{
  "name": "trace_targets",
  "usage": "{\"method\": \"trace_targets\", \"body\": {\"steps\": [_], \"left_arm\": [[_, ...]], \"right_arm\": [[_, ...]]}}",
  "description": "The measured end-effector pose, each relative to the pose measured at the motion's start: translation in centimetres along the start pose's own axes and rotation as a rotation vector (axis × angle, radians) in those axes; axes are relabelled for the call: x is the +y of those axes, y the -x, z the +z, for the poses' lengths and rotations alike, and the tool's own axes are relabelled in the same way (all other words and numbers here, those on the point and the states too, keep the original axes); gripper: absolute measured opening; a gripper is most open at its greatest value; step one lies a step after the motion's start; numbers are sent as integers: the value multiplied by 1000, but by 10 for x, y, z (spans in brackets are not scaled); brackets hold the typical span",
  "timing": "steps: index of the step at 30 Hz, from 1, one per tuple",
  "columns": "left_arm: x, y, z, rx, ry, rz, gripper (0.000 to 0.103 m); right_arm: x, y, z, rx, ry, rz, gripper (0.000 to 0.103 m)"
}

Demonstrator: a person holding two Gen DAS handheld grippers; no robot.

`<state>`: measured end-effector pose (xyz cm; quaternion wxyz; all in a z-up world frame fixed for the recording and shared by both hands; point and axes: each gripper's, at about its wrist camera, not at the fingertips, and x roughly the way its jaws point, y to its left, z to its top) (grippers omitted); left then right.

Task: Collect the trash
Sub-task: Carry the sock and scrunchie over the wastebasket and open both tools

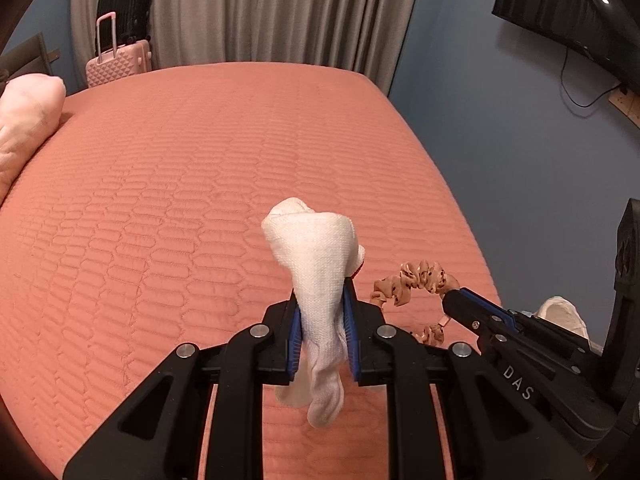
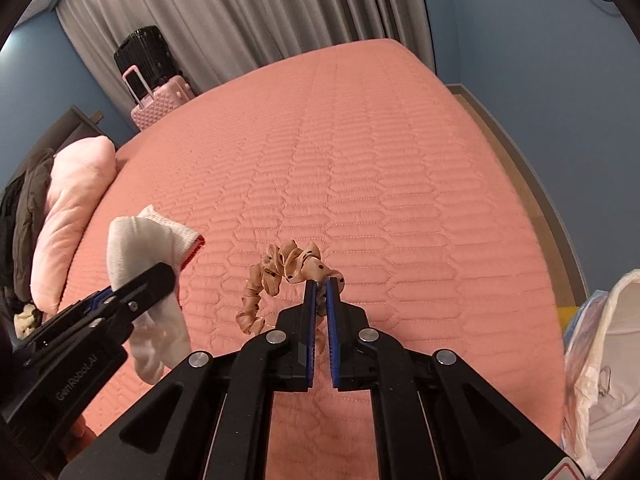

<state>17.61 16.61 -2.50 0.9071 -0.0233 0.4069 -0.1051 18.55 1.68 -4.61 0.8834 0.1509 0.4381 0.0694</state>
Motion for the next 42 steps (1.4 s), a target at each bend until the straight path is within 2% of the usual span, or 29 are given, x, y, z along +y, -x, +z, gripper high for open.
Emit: {"method": "trace_targets", "body": {"steps": [9, 19, 30, 40, 42], "left_arm": [[-77, 45, 7, -66, -115, -84, 18], [-148, 71, 2, -101, -242, -168, 18], [-226, 79, -24, -80, -364, -245, 19], [-267, 65, -40, -27, -425, -301, 21], [-273, 62, -42, -20, -431, -308, 26]], "right_arm": [[-45, 122, -4, -163, -16, -21, 6], [-114, 212, -16, -279, -76, -81, 6], [-186, 249, -49, -310, -162, -158, 6], [-234, 254, -72, -302, -232, -205, 6], [-242, 254, -76, -300, -244, -211, 6]]}}
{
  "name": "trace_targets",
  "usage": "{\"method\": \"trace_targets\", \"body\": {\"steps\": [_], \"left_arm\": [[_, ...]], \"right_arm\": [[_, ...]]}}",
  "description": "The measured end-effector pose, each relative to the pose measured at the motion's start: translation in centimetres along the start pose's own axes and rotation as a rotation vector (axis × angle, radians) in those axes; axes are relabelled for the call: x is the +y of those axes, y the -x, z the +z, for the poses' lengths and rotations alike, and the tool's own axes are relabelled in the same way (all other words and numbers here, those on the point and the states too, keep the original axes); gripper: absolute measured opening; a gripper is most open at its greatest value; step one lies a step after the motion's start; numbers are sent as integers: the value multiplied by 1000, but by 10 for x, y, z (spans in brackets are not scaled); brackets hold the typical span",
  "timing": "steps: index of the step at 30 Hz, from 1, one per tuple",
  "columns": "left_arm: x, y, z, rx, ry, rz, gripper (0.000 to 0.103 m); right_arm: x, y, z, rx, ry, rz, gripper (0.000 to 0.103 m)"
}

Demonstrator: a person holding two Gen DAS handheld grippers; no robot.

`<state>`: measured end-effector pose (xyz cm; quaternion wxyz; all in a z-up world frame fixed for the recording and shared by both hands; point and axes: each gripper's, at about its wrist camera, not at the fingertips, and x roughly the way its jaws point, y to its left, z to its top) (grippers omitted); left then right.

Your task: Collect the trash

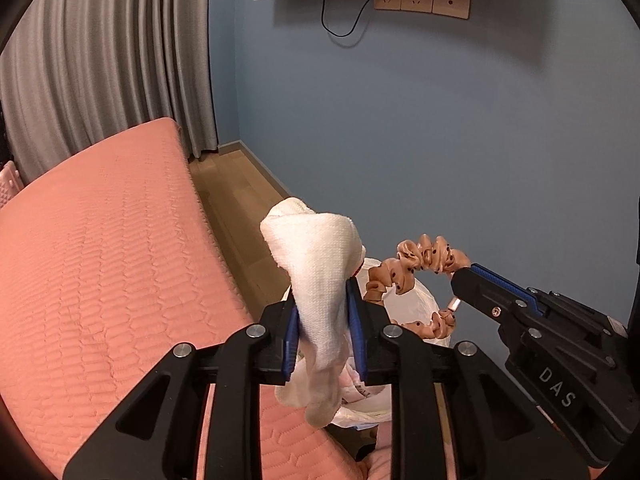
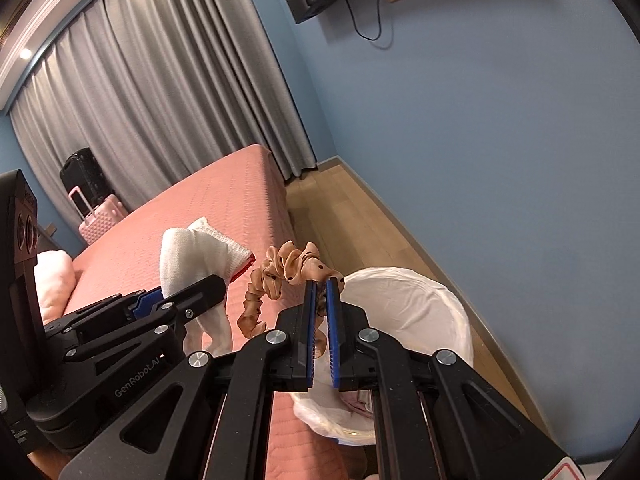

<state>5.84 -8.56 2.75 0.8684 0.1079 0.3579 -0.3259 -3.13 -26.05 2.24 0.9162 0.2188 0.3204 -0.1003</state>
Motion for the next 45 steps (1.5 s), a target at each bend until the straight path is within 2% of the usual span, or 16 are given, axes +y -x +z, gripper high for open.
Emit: {"method": "trace_targets", "body": {"steps": [1, 3, 5, 8, 11, 23, 27, 31, 36, 40, 42, 45], "left_arm": [[-1, -1, 0, -1, 0, -2, 30], [-2, -1, 1, -8, 2, 0, 52], [-2, -1, 2, -18, 7, 3, 60], [2, -2, 3, -10, 25, 2, 60], [6, -2, 1, -8, 40, 11, 60], [17, 10, -7, -31, 65, 47, 67], [24, 15, -13, -36, 75, 60, 70], [31, 22, -26, -32, 100, 79, 73], [39, 25, -47, -1, 119, 105, 73], [43, 27, -65, 20, 113, 127, 73], [45, 28, -71, 29, 124, 130, 73], [49, 29, -77, 38, 136, 138, 77]], "right_arm": [[-3, -1, -1, 1, -5, -3, 6], [-7, -1, -2, 4, -12, -7, 6], [-11, -3, -4, 5, -17, -11, 6], [-12, -6, -5, 8, -24, -13, 6], [-10, -8, -6, 8, -26, -13, 12], [7, -6, -14, 23, 21, -17, 14], [14, 1, -23, 35, 60, -37, 21], [20, 6, -39, 70, 94, -50, 22], [29, 14, -62, 92, 156, -100, 36], [37, 17, -78, 101, 211, -137, 43], [38, 17, -84, 102, 222, -148, 53], [39, 18, -90, 104, 222, -155, 58]]}}
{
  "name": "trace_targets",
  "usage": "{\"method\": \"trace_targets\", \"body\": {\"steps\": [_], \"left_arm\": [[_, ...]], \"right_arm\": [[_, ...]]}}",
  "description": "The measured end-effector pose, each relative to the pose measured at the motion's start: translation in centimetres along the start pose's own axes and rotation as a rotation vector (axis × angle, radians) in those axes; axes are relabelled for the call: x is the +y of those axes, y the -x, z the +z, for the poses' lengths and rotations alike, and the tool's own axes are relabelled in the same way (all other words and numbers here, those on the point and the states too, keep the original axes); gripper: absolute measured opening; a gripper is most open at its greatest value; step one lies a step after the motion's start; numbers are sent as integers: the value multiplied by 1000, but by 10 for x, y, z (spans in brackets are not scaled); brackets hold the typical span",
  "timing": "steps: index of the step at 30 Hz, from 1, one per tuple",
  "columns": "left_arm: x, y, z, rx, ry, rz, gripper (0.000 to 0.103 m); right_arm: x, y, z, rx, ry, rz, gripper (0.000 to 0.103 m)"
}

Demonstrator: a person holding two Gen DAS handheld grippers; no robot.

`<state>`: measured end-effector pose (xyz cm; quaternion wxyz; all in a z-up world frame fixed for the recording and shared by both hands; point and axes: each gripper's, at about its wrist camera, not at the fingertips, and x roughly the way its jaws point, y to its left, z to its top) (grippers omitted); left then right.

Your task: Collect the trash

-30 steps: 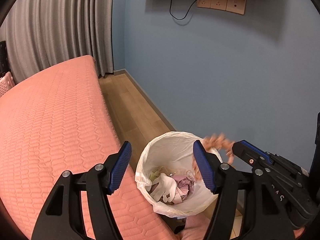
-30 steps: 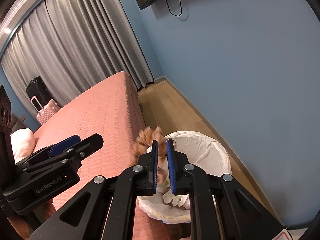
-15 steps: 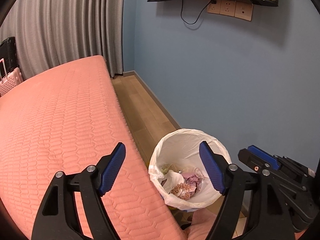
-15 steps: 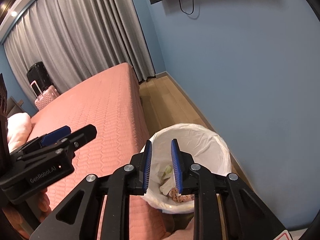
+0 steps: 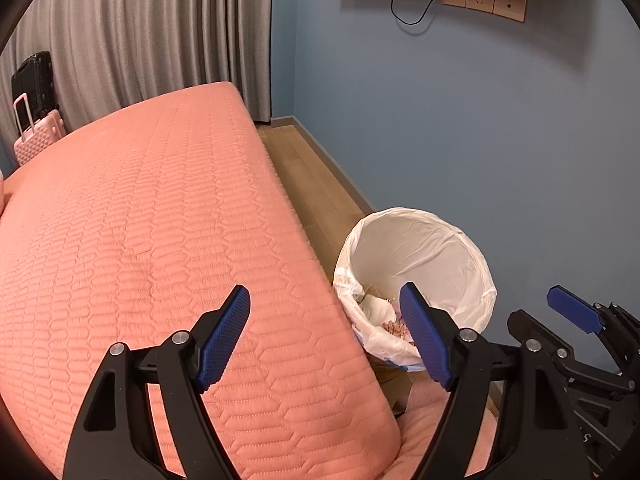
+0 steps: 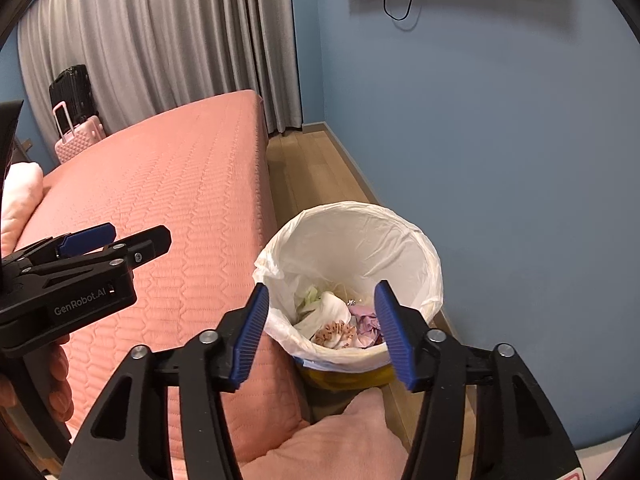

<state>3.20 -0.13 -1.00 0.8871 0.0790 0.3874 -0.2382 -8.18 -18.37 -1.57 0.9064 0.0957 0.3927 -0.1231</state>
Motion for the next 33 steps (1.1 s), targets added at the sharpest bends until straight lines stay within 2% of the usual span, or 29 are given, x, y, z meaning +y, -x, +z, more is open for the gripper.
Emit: {"method": "trace_targets", "body": {"steps": [3, 9, 13, 15, 33], "left_arm": [[2, 2, -5, -13, 5, 22, 85], [4, 2, -13, -15, -2, 43, 86], [4, 0, -16, -5, 8, 47, 86], [4, 0, -19, -3, 6, 51, 86], [-9, -3, -31, -4, -28, 72, 88]], "right_arm": [[-1, -1, -4, 6, -14, 0, 69], [0, -4, -13, 12, -1, -11, 85], [-2, -6, -17, 18, 3, -15, 89], [-3, -5, -19, 19, -6, -20, 98], [-6, -4, -24, 17, 2, -65, 98]]}}
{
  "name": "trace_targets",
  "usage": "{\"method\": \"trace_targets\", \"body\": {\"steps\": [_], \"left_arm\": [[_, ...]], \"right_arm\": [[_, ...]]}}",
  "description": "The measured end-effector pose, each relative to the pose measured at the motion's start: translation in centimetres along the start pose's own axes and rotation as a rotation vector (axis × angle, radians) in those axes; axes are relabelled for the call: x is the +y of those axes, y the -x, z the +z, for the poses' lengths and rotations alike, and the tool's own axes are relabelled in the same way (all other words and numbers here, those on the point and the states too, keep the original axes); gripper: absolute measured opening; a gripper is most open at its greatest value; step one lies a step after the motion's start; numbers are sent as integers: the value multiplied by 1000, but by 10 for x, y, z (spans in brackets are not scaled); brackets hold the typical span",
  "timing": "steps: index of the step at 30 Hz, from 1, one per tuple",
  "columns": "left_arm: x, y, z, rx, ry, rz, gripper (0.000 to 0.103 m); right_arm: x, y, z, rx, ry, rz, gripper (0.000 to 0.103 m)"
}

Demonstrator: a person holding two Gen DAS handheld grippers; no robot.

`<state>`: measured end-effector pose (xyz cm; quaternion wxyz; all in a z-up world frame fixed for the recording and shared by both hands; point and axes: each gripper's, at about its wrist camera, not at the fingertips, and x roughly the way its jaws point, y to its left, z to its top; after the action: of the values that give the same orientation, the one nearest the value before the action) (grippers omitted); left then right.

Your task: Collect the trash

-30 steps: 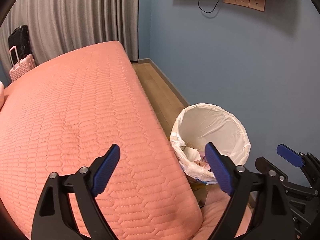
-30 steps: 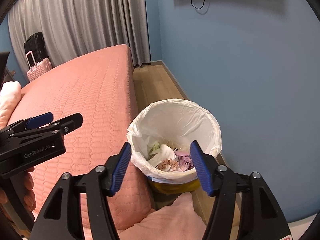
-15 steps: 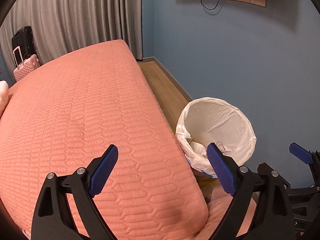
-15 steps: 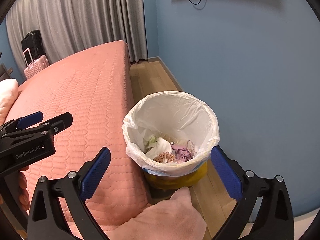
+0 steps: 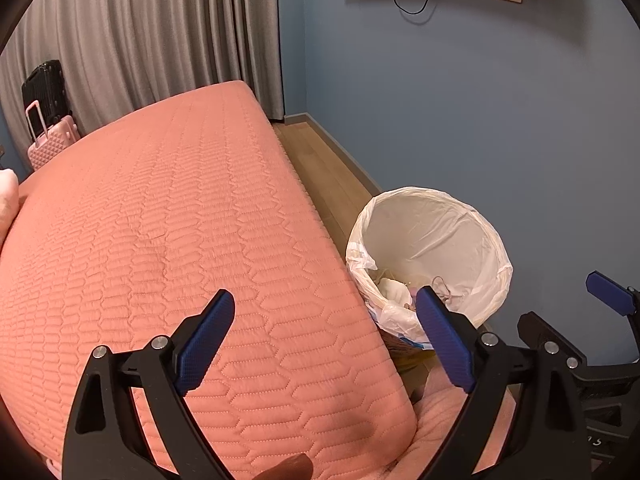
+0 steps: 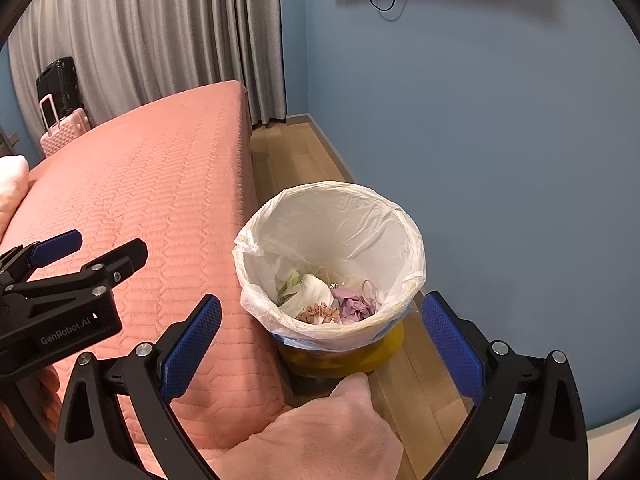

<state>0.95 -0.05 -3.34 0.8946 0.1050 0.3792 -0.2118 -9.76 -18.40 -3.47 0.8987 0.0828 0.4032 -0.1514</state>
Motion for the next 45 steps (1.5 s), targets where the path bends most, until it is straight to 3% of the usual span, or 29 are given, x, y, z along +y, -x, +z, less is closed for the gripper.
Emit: {"method": "trace_targets", "body": {"steps": [5, 22, 45], "left_arm": [[-3, 0, -2, -11, -4, 18, 92], [0, -11, -4, 41, 39, 24, 94], [-7, -15, -8, 58, 17, 62, 93]], "right_arm": [[-2, -2, -1, 4, -2, -7, 98], [-11, -7, -7, 20, -16, -32, 98], [-12, -10, -12, 33, -23, -36, 98]]}}
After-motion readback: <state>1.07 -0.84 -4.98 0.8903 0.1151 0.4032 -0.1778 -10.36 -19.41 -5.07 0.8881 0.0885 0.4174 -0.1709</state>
